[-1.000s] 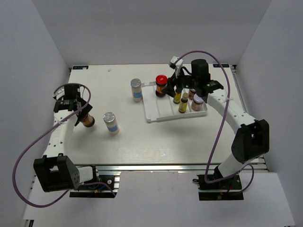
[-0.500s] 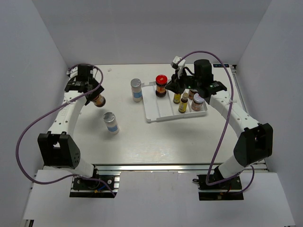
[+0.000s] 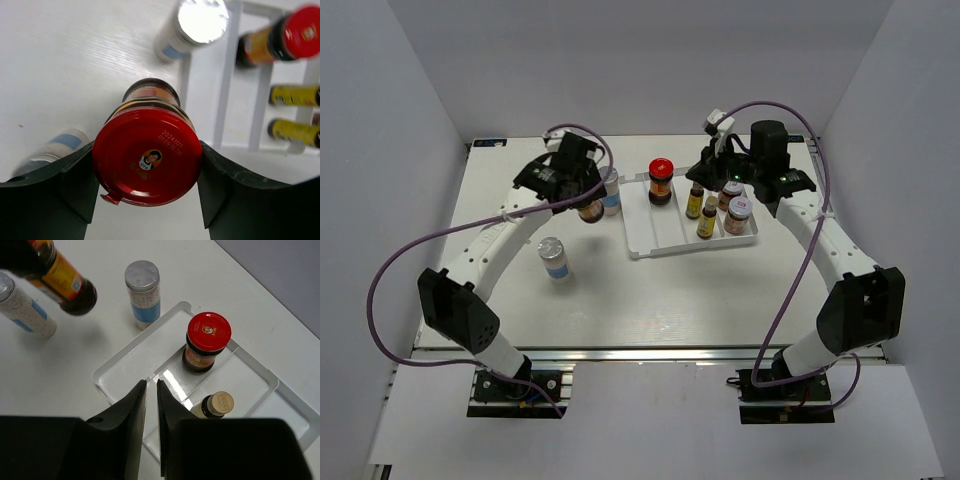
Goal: Organize the condiment bottles
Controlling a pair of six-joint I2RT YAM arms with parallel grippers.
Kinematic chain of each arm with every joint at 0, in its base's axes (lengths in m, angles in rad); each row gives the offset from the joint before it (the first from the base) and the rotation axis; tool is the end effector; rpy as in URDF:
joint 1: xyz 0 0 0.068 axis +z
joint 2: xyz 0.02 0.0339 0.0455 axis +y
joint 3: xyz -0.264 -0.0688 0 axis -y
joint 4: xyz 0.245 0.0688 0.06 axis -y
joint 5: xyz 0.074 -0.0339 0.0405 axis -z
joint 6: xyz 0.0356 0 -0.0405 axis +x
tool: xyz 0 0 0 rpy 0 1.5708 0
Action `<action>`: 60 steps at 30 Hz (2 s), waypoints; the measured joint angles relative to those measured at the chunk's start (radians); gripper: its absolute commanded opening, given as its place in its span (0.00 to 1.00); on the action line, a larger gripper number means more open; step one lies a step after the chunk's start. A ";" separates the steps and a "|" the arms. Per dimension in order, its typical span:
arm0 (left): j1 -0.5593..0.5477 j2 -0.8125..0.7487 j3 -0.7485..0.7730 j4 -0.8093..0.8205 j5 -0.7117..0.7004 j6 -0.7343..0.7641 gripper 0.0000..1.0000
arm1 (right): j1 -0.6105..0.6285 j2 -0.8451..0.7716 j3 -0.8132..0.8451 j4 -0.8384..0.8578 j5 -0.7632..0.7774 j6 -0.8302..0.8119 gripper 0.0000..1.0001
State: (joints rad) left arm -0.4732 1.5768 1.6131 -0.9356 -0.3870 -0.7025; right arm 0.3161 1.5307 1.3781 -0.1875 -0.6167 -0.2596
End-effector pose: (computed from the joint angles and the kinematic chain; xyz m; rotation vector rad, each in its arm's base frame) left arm 0.3006 -0.1388 0.3626 -0.4335 2.3433 -0.0724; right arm 0.3337 0.1308 0.3650 -0.9233 1.6532 0.6250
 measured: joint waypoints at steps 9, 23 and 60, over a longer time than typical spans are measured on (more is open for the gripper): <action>-0.232 0.161 0.118 0.008 0.019 0.010 0.00 | -0.059 -0.026 -0.009 0.002 0.000 0.022 0.21; -0.230 0.569 0.463 0.069 0.084 0.079 0.00 | -0.103 -0.071 -0.101 0.003 0.000 0.029 0.22; -0.261 0.665 0.655 0.072 0.147 0.156 0.93 | -0.145 -0.072 -0.125 0.006 -0.053 0.010 0.65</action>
State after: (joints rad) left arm -0.7341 2.2417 2.2684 -0.8631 -0.2401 -0.5465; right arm 0.1711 1.4590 1.2530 -0.1814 -0.6701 -0.2497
